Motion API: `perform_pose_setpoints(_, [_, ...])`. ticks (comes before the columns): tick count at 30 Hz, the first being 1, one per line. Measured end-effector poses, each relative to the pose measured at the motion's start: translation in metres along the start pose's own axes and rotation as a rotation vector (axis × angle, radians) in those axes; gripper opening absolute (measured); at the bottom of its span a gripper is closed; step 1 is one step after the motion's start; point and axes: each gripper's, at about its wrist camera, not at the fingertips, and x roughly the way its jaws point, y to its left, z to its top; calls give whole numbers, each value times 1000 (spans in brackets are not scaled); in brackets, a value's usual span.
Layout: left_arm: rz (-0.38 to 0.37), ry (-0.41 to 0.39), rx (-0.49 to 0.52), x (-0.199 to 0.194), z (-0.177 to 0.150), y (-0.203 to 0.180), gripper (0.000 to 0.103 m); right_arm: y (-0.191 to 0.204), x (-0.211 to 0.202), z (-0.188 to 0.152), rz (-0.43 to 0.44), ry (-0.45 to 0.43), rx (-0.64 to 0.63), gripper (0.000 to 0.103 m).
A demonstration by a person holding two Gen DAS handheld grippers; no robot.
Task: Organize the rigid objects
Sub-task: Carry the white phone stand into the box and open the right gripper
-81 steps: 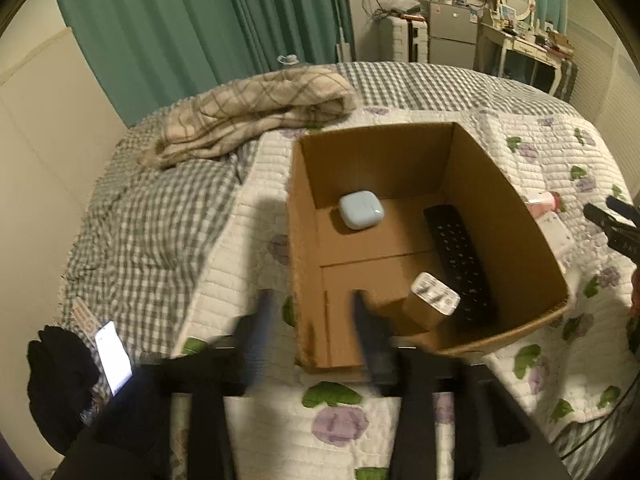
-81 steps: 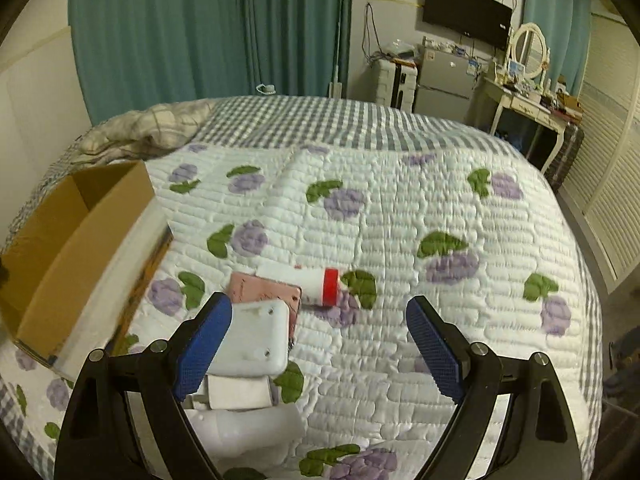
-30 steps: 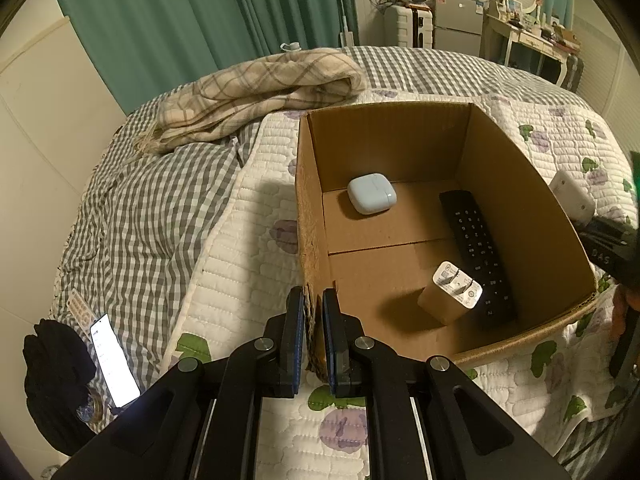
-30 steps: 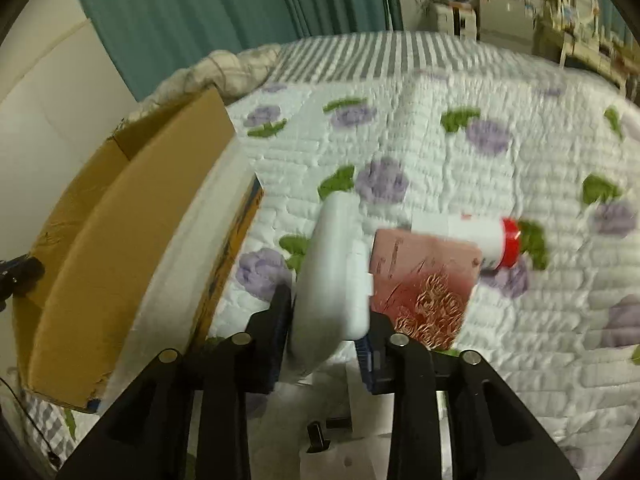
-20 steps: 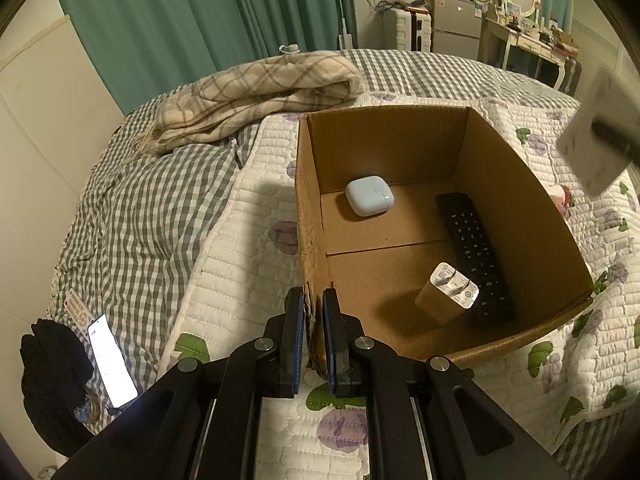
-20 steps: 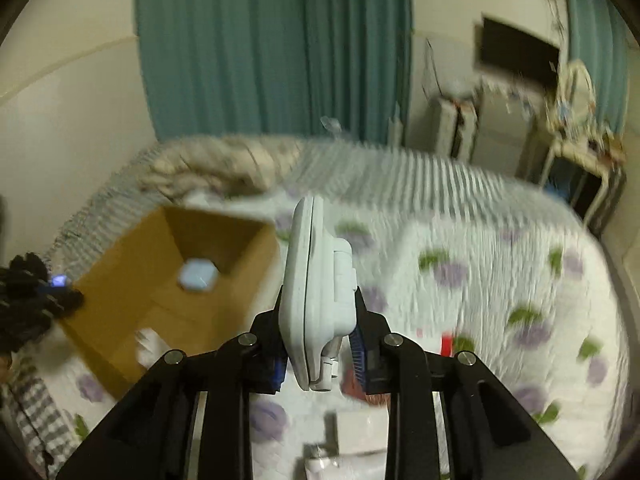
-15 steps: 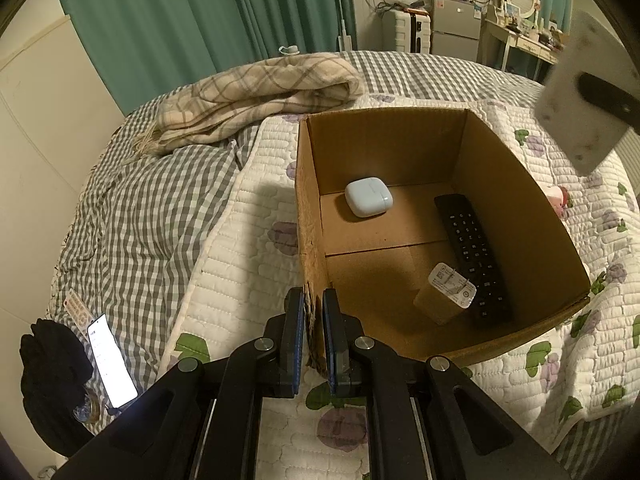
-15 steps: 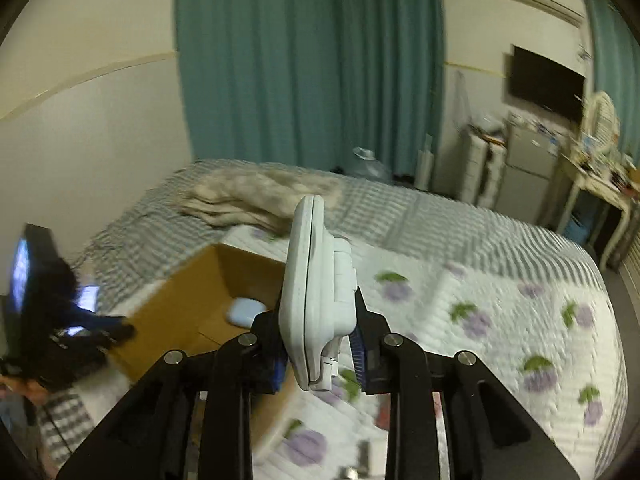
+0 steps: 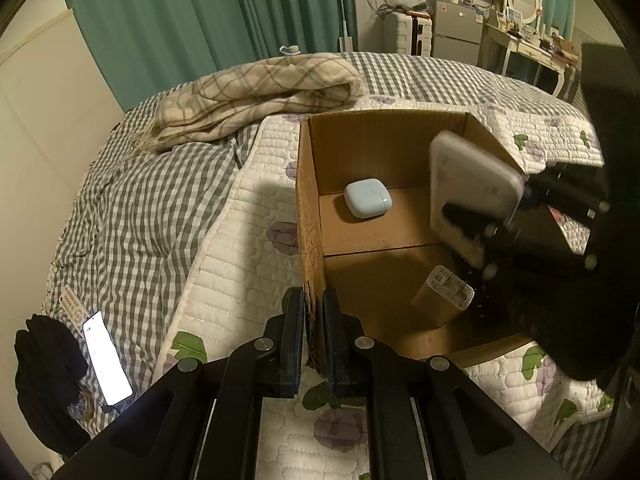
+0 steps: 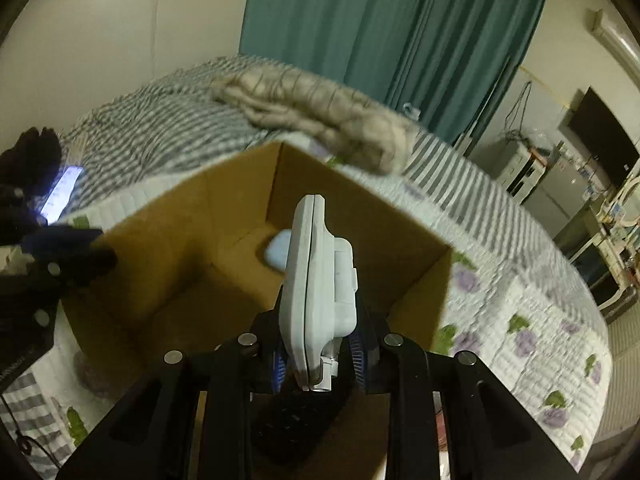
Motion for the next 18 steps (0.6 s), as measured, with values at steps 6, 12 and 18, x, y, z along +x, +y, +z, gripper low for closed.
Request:
perform_pose_setpoints(6, [-4,-4,-2,1,-1,1,9,15,-13,-4,57,-18,-28,36])
perform_pose_setpoints(12, [-2,1,-3,2,-2,4,9,-1,-39,-8,150,-49,69,55])
perform_pose_setpoints(18, [-2,-2,-1,1,-3,5,9,-55,-91,-16,117,-162,227,73])
